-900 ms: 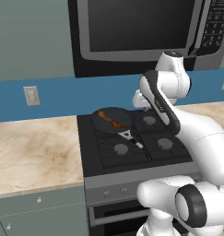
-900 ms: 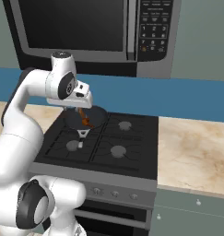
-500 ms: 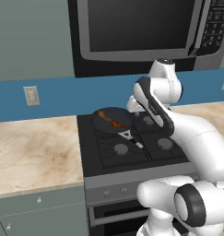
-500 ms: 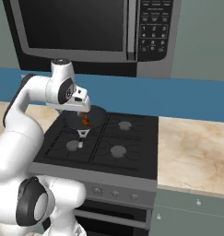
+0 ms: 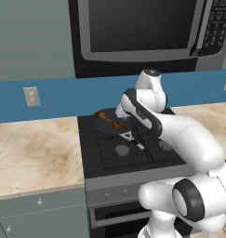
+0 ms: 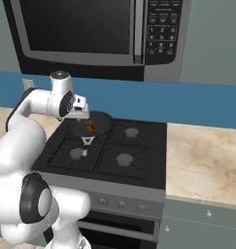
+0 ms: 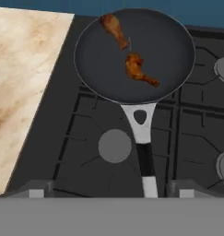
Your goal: Take the chicken drumsticks from the pan and place one on each plate on the dining counter.
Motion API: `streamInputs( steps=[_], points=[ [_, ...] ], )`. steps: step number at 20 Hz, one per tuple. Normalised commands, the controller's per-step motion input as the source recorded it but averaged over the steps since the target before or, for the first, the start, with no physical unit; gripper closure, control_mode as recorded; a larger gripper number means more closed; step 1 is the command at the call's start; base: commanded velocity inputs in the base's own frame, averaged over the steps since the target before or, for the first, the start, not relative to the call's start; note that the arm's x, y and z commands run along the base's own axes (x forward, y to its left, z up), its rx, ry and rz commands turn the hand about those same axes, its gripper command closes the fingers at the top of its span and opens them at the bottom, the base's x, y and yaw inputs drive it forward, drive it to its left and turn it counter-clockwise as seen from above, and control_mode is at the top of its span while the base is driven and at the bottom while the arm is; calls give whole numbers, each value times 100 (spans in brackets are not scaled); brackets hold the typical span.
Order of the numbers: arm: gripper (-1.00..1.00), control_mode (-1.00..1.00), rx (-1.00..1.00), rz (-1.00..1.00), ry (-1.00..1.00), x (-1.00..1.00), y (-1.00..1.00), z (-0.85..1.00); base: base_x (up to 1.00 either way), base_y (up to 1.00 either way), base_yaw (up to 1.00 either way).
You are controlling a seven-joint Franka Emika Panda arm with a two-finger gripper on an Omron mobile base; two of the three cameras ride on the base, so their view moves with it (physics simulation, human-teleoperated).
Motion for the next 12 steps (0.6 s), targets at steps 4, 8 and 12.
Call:
streamInputs(
  steps=[4,8,12],
  points=[
    [-100,-100,0,28,-5,73,31,-47,0,0,0],
    [-100,-100,-1,32,-4,67,24,-43,0,0,0],
    [-100,-100,0,29,-14,47,0,-2,0,0,0]
  ],
)
